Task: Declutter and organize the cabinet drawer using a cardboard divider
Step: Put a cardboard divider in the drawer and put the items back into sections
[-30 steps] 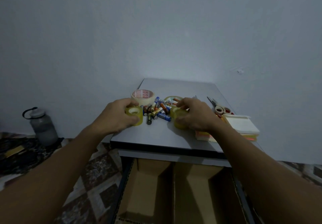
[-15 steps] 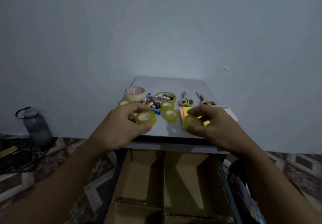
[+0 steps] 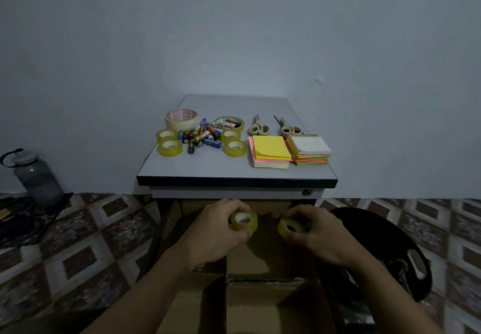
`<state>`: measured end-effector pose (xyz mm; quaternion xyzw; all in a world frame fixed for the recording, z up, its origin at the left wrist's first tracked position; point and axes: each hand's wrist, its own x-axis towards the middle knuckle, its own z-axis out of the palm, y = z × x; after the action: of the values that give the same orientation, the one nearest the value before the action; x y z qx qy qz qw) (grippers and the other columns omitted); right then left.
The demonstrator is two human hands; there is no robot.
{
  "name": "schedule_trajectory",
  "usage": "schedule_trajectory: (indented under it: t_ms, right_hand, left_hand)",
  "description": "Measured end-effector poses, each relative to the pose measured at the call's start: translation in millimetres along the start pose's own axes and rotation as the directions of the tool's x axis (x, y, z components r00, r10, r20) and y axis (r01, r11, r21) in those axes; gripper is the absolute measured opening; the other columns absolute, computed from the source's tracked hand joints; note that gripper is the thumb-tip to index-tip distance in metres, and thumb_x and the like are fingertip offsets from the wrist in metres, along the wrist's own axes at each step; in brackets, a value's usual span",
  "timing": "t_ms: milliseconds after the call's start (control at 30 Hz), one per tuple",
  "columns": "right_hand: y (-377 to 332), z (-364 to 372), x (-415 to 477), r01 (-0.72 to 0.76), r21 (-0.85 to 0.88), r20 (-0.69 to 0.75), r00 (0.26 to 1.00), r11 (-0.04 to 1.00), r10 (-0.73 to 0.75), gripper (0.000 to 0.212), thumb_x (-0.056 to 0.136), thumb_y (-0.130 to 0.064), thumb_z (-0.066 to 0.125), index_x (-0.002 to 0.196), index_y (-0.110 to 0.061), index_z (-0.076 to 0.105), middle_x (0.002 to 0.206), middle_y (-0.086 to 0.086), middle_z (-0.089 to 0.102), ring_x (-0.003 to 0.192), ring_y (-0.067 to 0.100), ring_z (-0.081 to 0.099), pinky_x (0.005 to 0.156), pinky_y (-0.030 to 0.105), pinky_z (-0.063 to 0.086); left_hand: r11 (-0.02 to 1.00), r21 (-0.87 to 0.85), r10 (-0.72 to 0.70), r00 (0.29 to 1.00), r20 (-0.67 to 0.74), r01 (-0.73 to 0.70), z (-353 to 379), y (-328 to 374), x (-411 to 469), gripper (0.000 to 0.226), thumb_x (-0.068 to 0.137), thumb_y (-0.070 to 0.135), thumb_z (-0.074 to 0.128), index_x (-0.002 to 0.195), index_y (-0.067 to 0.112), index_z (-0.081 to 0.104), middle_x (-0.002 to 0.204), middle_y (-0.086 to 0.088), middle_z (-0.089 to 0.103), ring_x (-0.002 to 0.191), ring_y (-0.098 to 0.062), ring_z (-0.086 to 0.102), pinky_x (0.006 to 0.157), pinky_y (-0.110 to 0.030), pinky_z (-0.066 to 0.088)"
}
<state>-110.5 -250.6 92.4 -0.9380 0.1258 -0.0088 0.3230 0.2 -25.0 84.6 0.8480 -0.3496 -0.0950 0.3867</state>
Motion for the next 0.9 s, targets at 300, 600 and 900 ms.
schedule_trajectory:
  t_ms: [300,600,900]
  right_hand:
    - [18,16,27,0.040,-0.175,-0.065,0.997,0.984,-0.052,0.030,0.092,-0.052,0.057,0.120,-0.041,0.055,0.121,-0.018,0.056,0.112,0.008,0.049,0.102,0.044,0.018]
    - [20,28,60,0.101,-0.300,0.040,0.995,0.948,-0.093,0.035,0.091,-0.044,0.062,0.122,-0.031,0.056,0.121,-0.006,0.061,0.114,0.017,0.057,0.096,0.035,0.036]
    - [31,42,72,0.135,-0.532,0.117,0.989,0.836,-0.085,0.041,0.089,-0.047,0.059,0.127,-0.034,0.054,0.120,-0.005,0.063,0.117,0.018,0.054,0.109,0.052,0.032]
  left_hand:
    - [0.994,0.107,0.011,1.000,0.020,-0.013,31,-11,20,0.032,0.084,0.035,0.074,0.113,0.036,0.063,0.106,0.023,0.057,0.095,0.004,0.056,0.085,-0.030,0.054]
    - [0.911,0.412,-0.023,0.993,0.113,-0.026,33,-11,43,0.026,0.086,0.037,0.070,0.106,0.036,0.054,0.105,0.013,0.057,0.098,-0.010,0.055,0.095,-0.041,0.048]
    - [0.774,0.633,-0.147,0.965,0.217,-0.024,43,-13,55,0.021,0.089,0.034,0.066,0.107,0.027,0.057,0.107,0.001,0.053,0.100,-0.014,0.042,0.073,-0.032,0.036]
